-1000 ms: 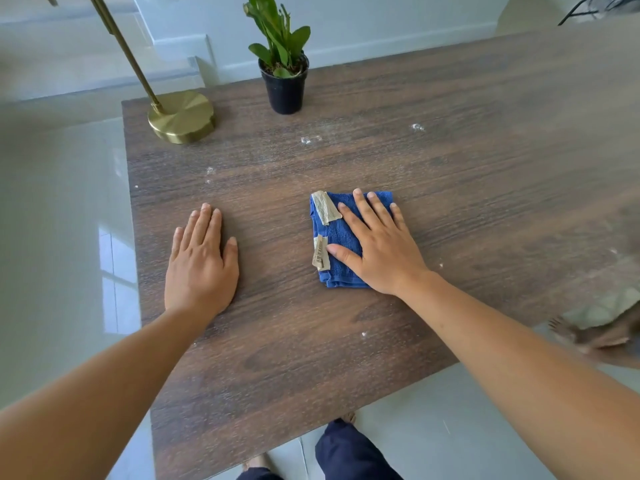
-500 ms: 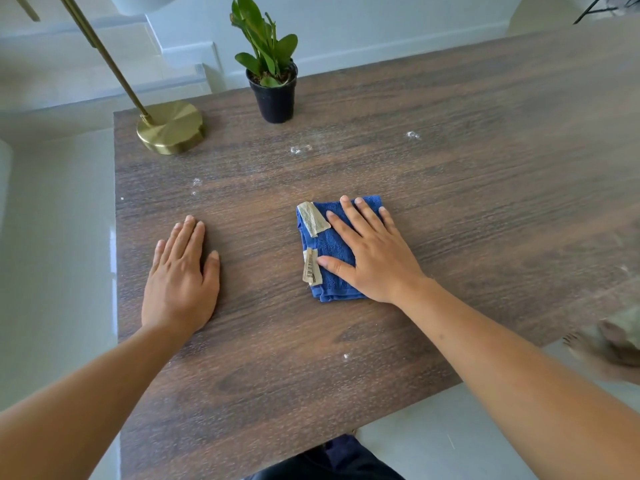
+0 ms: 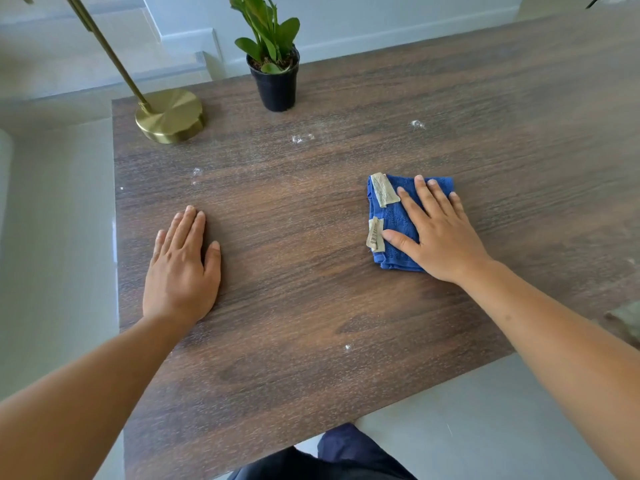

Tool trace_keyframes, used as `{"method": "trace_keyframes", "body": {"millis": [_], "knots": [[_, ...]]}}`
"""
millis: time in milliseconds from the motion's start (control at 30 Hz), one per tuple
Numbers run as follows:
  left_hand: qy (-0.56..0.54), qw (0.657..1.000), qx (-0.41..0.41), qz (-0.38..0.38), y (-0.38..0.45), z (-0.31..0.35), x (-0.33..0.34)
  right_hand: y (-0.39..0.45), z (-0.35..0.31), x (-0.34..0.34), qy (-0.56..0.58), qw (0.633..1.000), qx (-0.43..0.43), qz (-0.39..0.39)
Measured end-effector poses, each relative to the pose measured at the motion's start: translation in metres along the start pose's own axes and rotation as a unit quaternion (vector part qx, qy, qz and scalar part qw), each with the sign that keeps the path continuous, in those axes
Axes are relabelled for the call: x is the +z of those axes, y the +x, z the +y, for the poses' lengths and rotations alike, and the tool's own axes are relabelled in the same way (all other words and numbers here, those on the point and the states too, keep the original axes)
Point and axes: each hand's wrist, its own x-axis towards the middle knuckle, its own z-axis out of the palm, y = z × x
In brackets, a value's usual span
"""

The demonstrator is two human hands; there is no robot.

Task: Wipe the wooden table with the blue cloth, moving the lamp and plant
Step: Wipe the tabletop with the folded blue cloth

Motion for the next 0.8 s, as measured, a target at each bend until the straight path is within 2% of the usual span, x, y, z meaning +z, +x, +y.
{"method": "trace_keyframes", "body": {"millis": [300, 433, 500, 600, 633, 733, 800], "knots": [[-0.005, 1.000, 0.001, -0.001, 0.000, -0.001, 0.000, -0.050, 0.000, 0.006, -0.021, 0.997, -0.079, -0.013], [-0.003, 1.000, 0.002, 0.002, 0.000, -0.001, 0.001, -0.036, 0.017, 0.001, -0.005, 0.998, -0.058, -0.007], [-0.001, 1.000, 0.002, 0.002, 0.000, -0.001, 0.000, -0.015, 0.013, -0.002, 0.000, 1.000, -0.006, 0.000], [0.002, 1.000, -0.001, -0.001, 0.000, 0.000, -0.001, 0.025, -0.026, -0.005, 0.008, 0.998, 0.069, 0.012], [0.003, 1.000, -0.002, 0.000, 0.000, 0.000, -0.001, 0.035, -0.048, -0.006, 0.007, 0.998, 0.062, 0.008], [0.004, 1.000, -0.005, 0.000, 0.000, 0.002, -0.001, 0.041, -0.113, -0.002, 0.013, 1.000, -0.028, -0.003], [0.006, 1.000, -0.005, 0.001, 0.000, 0.002, -0.001, 0.032, -0.131, 0.003, 0.020, 0.998, -0.064, -0.004]]}}
